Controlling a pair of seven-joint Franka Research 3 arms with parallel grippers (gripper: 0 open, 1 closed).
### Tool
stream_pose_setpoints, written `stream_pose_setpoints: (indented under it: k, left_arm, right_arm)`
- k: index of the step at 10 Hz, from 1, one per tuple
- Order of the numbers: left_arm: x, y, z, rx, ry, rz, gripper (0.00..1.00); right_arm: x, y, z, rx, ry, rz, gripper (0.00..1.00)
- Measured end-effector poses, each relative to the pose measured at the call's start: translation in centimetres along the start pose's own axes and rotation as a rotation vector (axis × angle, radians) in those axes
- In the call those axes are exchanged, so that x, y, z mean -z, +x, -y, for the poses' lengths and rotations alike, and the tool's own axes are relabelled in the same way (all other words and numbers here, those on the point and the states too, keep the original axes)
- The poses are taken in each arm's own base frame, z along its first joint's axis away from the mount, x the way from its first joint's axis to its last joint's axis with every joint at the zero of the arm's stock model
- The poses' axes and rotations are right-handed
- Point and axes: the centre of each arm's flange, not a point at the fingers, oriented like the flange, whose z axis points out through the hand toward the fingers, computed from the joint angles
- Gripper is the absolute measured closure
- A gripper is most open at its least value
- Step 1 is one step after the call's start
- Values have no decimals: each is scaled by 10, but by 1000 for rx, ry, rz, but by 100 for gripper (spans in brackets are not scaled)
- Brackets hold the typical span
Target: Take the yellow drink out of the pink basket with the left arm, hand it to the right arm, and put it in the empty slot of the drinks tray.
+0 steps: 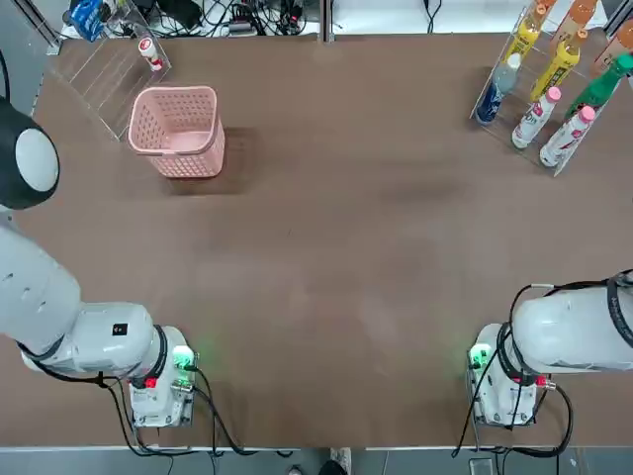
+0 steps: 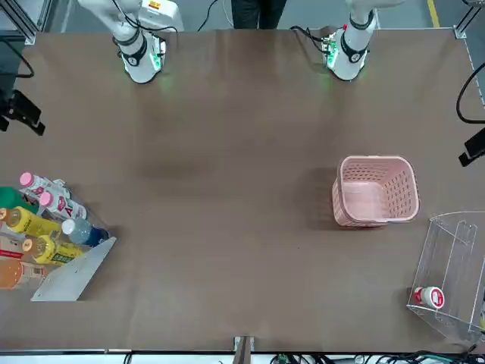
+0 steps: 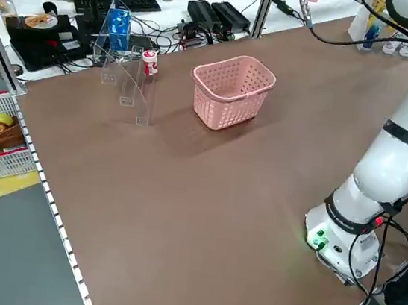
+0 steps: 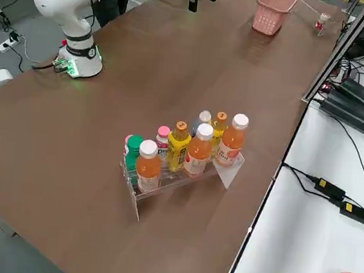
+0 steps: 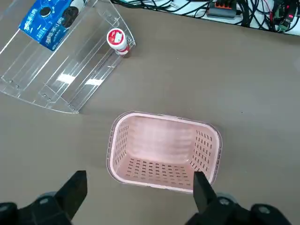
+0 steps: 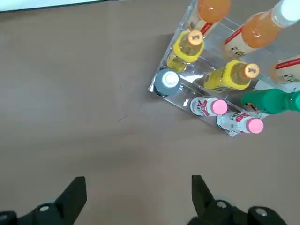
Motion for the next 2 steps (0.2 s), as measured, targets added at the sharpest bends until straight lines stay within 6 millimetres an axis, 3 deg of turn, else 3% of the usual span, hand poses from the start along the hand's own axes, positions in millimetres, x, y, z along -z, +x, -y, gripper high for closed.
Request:
stream_pose_setpoints:
  k: [2]
  left_arm:
    - [0,0,0,0,0,0,0]
  right_arm:
    - [-3,2,-8,-13,-2,2,1]
